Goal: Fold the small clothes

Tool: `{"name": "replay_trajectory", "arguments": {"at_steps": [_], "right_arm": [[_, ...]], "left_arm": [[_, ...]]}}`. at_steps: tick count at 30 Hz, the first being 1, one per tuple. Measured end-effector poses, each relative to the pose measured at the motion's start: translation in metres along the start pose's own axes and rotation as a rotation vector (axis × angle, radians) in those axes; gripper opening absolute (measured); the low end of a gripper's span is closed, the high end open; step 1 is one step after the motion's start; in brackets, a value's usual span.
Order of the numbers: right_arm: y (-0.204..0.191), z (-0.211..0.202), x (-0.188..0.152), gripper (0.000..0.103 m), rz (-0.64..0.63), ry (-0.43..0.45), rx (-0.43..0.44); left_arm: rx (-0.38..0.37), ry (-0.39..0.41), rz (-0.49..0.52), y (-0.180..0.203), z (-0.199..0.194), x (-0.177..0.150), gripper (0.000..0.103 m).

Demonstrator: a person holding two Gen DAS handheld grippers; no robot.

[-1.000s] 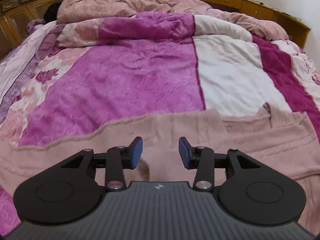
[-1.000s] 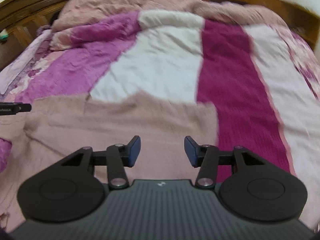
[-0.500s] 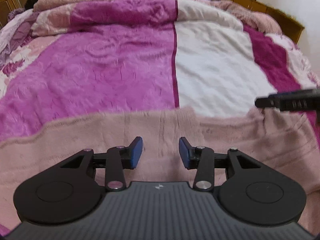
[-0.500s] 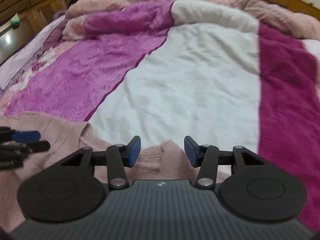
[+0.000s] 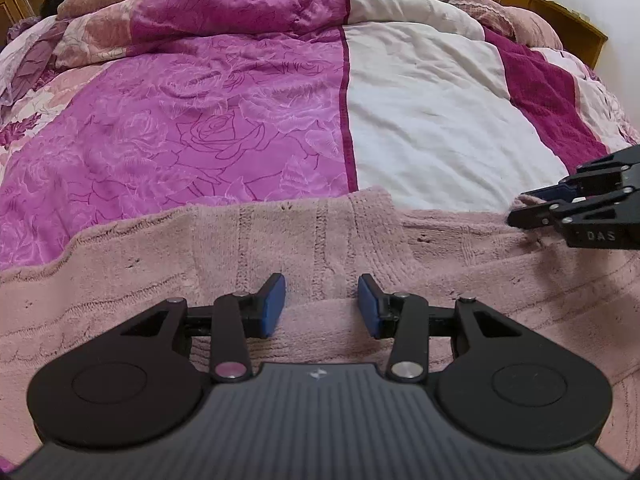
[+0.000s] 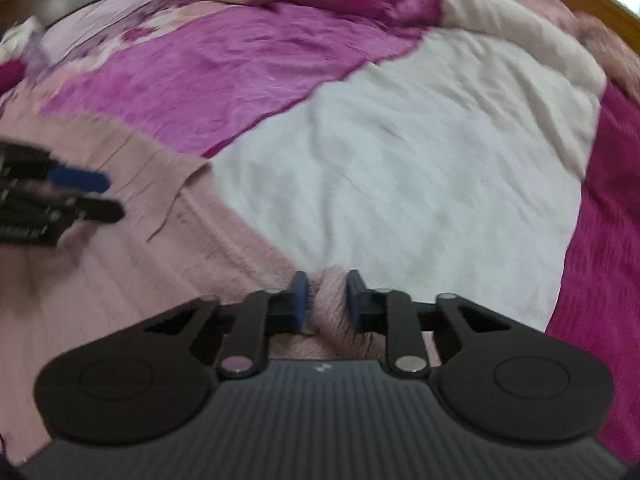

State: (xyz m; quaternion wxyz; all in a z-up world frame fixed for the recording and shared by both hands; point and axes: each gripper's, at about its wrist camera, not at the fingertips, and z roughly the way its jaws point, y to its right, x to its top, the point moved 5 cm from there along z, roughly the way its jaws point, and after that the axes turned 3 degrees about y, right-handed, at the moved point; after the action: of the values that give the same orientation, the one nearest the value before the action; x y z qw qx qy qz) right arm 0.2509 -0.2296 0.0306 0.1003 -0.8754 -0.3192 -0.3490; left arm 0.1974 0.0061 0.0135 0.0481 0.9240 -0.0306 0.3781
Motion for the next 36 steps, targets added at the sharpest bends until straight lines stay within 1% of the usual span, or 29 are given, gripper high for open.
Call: {"name": "replay_trajectory", "arguments": {"at_steps": [1, 5, 6, 8, 9, 11, 12, 13, 15, 17, 19, 20, 24, 25, 28, 30, 31, 32, 33, 34, 35, 36], "right_arm": [[-0.001, -0.003, 0.000, 0.019, -0.021, 0.017, -0.004], [-0.001, -0.004, 0.001, 0.018, -0.009, 0.123, -0.119], [-0.001, 0.000, -0.001, 0.018, 0.002, 0.126, -0.130], [0.001, 0.008, -0.005, 0.023, 0.046, 0.116, -0.132], [0.003, 0.008, -0.006, 0.025, 0.080, 0.132, -0.140], [0.011, -0.001, -0.007, 0.040, 0.174, 0.177, -0.139], [0.015, -0.008, -0.007, 0.044, 0.225, 0.207, -0.129], [0.020, -0.016, -0.009, 0.046, 0.281, 0.249, -0.109], [0.031, -0.031, -0.010, 0.046, 0.383, 0.321, -0.071], [0.043, -0.043, -0.016, 0.046, 0.484, 0.355, -0.059], [0.050, -0.049, -0.024, 0.048, 0.556, 0.363, -0.053], [0.050, -0.050, -0.027, 0.048, 0.570, 0.358, -0.049], [0.040, -0.043, -0.035, 0.048, 0.572, 0.308, -0.064], [0.037, -0.041, -0.037, 0.048, 0.568, 0.300, -0.066], [0.025, -0.032, -0.040, 0.048, 0.534, 0.265, -0.070], [0.016, -0.024, -0.042, 0.047, 0.491, 0.231, -0.097], [0.012, -0.019, -0.041, 0.047, 0.468, 0.218, -0.116], [0.010, -0.015, -0.041, 0.043, 0.446, 0.207, -0.138], [0.008, -0.013, -0.040, 0.036, 0.427, 0.200, -0.160], [0.006, -0.012, -0.039, 0.018, 0.401, 0.195, -0.194], [0.005, -0.013, -0.038, 0.010, 0.375, 0.192, -0.223], [0.005, -0.016, -0.038, 0.010, 0.375, 0.204, -0.230]], "left_arm": [[0.003, 0.000, 0.002, 0.001, 0.000, 0.000, 0.048], [0.010, 0.007, 0.008, 0.002, 0.003, 0.005, 0.048], [0.011, 0.004, 0.008, 0.002, 0.004, 0.007, 0.048], [0.005, 0.006, 0.008, 0.003, 0.006, 0.015, 0.048], [0.003, 0.010, 0.013, 0.003, 0.007, 0.020, 0.048], [0.002, 0.024, 0.029, 0.006, 0.008, 0.030, 0.048], [-0.004, 0.033, 0.037, 0.008, 0.008, 0.035, 0.048], [-0.016, 0.037, 0.049, 0.011, 0.009, 0.041, 0.048], [-0.031, 0.041, 0.067, 0.020, 0.012, 0.050, 0.048], [-0.074, 0.040, 0.093, 0.035, 0.016, 0.057, 0.048], [-0.113, 0.020, 0.119, 0.052, 0.026, 0.058, 0.048], [-0.127, 0.008, 0.135, 0.062, 0.032, 0.058, 0.048], [-0.152, -0.025, 0.163, 0.091, 0.054, 0.053, 0.048], [-0.145, -0.023, 0.171, 0.095, 0.058, 0.051, 0.048], [-0.051, -0.001, 0.230, 0.105, 0.069, 0.045, 0.048], [-0.019, 0.012, 0.257, 0.105, 0.075, 0.041, 0.049], [-0.010, 0.025, 0.266, 0.104, 0.077, 0.040, 0.049], [0.001, 0.034, 0.270, 0.104, 0.078, 0.040, 0.049], [0.023, 0.044, 0.273, 0.103, 0.080, 0.040, 0.050], [0.037, 0.051, 0.271, 0.101, 0.083, 0.042, 0.050], [0.044, 0.051, 0.263, 0.099, 0.085, 0.043, 0.050], [0.041, 0.050, 0.249, 0.097, 0.087, 0.044, 0.050]]}}
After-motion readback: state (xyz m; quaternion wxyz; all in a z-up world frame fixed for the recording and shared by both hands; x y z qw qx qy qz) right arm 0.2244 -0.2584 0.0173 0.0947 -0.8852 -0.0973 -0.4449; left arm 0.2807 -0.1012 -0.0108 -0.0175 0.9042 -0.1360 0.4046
